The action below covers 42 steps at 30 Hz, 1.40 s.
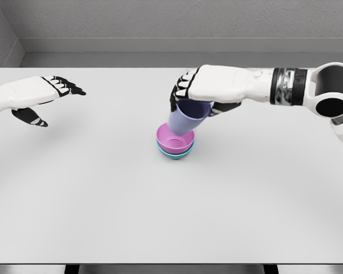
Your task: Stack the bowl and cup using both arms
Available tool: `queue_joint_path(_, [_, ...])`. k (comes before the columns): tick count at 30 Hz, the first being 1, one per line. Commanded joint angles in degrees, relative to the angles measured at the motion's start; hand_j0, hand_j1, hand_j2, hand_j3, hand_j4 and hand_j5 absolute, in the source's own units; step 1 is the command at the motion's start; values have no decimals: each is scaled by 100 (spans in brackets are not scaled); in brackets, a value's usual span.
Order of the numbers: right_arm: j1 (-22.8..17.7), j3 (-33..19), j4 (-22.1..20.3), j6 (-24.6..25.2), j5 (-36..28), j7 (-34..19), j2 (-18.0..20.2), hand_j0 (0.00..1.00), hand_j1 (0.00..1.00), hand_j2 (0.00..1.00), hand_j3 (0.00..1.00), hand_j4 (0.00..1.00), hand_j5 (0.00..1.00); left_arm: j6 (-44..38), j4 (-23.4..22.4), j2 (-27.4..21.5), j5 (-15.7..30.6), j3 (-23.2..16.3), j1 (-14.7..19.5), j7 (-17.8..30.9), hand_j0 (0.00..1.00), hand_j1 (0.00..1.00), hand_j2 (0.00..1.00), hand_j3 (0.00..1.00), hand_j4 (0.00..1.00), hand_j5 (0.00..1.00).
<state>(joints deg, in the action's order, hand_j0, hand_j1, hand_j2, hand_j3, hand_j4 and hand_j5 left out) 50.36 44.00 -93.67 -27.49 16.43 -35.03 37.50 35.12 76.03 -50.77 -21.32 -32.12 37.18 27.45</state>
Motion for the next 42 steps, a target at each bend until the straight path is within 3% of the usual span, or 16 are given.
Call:
queue_joint_path(1, [9,108,192,15,18,3,-68,54,54,54,54,54,54,-12,0,-12,31,4,0,-3,100,100,100,100,100,100])
queue_joint_path(17, [17,381,543,15,124,3,-287,55,55,55,55,55,55,-12,18,-3,31,4,0,-3,100,100,100,100,100,100])
queue_joint_path(18, [17,381,543,41,124,3,-287,87,87,87,87,87,87,-12,18,-3,31,4,0,-3,100,100,100,100,100,100])
queue_joint_path(19, [17,398,534,261,124,3,-287,100,100,100,100,100,100,-12,18,-3,31,4,0,-3,100,100,100,100,100,100])
queue_joint_path(28, [114,372,341,288,141,3,-252,100,100,100,100,100,100,-12,18,-3,31,4,0,-3,100,100,100,100,100,100])
queue_joint_path(29, [220,258,78,279,141,3,-173,100,100,100,100,100,100,-12,18,-3,31,4,0,-3,100,100,100,100,100,100])
queue_joint_path(30, [158,-295,-221,261,132,3,-7,100,100,100,100,100,100,-12,18,-3,31,4,0,-3,100,100,100,100,100,100])
queue_joint_path(32, [53,-981,-678,191,106,3,582,100,100,100,100,100,100,-12,18,-12,31,4,0,-3,100,100,100,100,100,100])
queue_joint_path(36, [-966,-2079,-678,-751,36,3,1426,100,100,100,100,100,100,-12,0,-12,40,13,0,-3,100,100,100,100,100,100])
queue_joint_path(39, [-1871,-2844,-678,-751,0,3,1795,100,100,100,100,100,100,-12,-35,-3,66,30,0,-3,100,100,100,100,100,100])
queue_joint_path(42, [-2118,-2906,-643,-751,0,3,1866,100,100,100,100,100,100,-12,-97,-3,31,-14,-61,-3,100,100,100,100,100,100])
